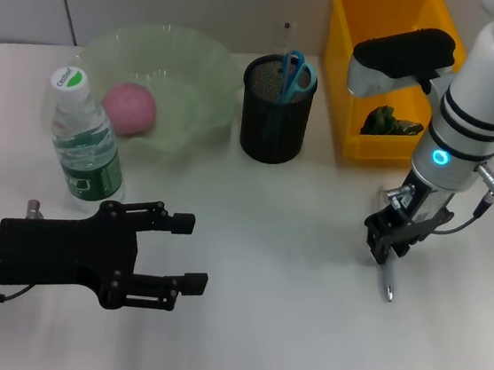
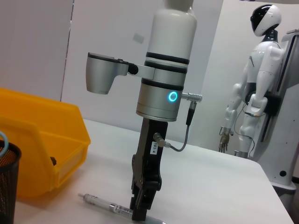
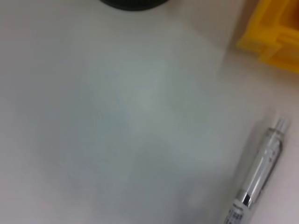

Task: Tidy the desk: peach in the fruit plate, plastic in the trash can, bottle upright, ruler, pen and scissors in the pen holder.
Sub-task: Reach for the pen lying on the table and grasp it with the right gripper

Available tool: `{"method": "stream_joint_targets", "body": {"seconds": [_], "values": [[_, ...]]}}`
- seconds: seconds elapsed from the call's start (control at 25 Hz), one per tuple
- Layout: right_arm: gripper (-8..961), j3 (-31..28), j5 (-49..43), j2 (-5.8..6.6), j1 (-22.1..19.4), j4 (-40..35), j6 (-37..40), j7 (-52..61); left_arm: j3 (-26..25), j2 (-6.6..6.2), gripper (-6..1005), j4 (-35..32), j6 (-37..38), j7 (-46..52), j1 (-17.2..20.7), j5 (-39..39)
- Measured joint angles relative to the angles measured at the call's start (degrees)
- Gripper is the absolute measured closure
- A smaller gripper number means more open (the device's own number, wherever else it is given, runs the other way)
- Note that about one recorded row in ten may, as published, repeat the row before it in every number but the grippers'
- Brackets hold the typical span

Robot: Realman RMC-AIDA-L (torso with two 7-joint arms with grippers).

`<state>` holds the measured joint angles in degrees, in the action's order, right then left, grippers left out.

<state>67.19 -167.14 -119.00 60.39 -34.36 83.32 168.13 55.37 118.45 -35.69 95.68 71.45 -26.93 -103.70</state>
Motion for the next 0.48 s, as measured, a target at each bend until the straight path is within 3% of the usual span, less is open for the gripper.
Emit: {"method": "stream_joint_targets", "body": {"seconds": [0.08,0.12,0.48], "values": [[608,0.03,-0.01,0.00,0.00,0.05,0.00,-0.02,0.00,0.05,197,0.00,0.02,0.00,0.07,0.04],[734,0.04,-0.03,0.00,-0.01,0.06,0.00,-0.05,0.00,0.05,197,0.00,0.03,0.00,0.12,0.08],[730,0.26,-0.04,0.09,-0.09,-0.07,0.00,-0.16,0.00,0.03,197,0.05,0.04,0.03,0.02,0.17]]}}
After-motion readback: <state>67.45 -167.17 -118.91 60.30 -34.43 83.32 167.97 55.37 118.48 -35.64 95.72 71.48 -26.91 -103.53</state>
